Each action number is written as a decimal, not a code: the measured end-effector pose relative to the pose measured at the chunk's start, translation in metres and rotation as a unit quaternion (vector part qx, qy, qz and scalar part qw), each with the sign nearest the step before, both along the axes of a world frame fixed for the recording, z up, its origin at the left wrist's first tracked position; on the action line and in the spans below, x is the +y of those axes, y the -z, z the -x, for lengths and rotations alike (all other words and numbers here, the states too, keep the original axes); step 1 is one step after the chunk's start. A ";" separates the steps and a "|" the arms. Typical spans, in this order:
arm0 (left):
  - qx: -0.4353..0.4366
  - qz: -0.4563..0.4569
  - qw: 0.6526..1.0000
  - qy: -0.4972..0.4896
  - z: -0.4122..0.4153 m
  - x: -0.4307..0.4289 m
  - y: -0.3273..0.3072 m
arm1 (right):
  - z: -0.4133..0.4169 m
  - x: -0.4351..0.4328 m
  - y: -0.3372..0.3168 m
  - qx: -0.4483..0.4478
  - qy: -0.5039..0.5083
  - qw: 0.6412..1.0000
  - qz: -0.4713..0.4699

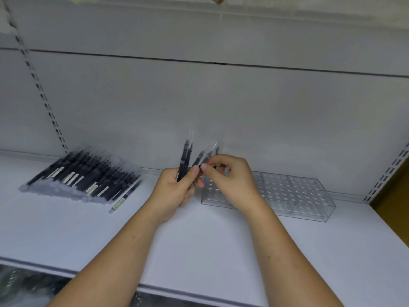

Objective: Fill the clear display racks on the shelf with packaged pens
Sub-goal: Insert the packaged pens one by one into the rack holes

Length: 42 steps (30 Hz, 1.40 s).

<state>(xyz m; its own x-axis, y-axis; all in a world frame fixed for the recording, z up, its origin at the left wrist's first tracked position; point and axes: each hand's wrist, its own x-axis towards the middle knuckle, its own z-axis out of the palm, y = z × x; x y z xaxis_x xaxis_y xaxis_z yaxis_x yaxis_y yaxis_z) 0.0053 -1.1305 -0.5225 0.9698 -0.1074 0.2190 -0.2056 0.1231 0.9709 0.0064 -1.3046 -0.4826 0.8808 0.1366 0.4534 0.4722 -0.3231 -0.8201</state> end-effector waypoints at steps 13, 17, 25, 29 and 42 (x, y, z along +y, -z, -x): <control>0.018 0.001 0.999 -0.033 -0.002 -0.002 -0.001 | -0.007 -0.009 -0.008 -0.059 0.127 0.974 -0.180; 0.039 0.032 0.998 -0.035 -0.002 0.000 -0.002 | -0.013 -0.006 -0.002 -0.084 0.154 0.981 -0.080; 0.059 0.054 0.997 -0.013 -0.003 0.000 -0.003 | -0.025 -0.005 0.005 -0.103 0.147 0.984 0.008; 0.063 0.059 0.996 -0.007 -0.003 0.000 -0.003 | -0.031 -0.004 0.009 -0.106 0.152 0.982 0.030; 0.063 0.060 0.996 -0.013 -0.004 -0.001 -0.004 | -0.036 -0.004 0.010 -0.046 0.192 0.953 0.228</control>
<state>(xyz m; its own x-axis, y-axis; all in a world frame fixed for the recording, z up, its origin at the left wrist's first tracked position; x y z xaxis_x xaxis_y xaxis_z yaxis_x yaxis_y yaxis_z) 0.0088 -1.1317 -0.5190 0.9924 -0.0629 0.1058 -0.0882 0.2355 0.9679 0.0422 -1.3091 -0.4926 0.8643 0.0126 0.5028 0.3106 -0.7996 -0.5140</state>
